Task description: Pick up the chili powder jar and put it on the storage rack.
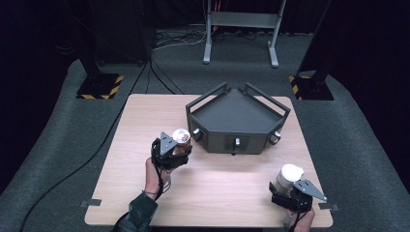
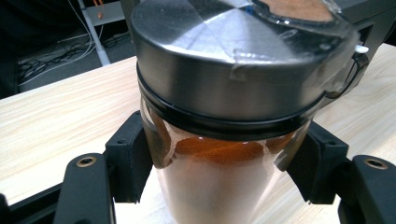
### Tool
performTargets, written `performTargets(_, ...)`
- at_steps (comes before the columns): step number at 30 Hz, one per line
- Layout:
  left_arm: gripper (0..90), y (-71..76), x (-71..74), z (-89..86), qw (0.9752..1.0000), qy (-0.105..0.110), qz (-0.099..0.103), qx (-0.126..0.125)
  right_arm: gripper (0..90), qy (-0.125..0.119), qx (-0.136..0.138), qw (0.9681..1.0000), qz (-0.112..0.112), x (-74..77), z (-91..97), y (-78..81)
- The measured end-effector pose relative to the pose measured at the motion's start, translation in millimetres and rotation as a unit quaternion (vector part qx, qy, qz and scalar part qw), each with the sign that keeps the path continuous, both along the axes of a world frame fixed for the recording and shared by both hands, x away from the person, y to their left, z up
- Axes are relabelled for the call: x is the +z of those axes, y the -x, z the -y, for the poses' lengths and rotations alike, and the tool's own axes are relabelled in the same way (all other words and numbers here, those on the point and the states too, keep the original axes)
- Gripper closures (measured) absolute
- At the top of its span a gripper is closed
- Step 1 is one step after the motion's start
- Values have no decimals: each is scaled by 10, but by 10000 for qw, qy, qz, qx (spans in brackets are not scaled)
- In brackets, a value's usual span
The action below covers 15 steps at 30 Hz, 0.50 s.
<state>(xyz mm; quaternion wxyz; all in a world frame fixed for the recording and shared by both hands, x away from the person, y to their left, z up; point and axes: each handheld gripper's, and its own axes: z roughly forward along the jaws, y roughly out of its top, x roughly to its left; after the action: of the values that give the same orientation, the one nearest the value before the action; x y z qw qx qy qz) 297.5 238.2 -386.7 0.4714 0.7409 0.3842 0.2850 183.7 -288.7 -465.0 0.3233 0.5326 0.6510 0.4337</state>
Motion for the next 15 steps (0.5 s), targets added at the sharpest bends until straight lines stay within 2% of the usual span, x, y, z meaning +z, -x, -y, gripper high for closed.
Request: performTargets(15,317,-49,58,28,10000,-58,42,-43,0,-5,2,10000,-10,2,1,-4)
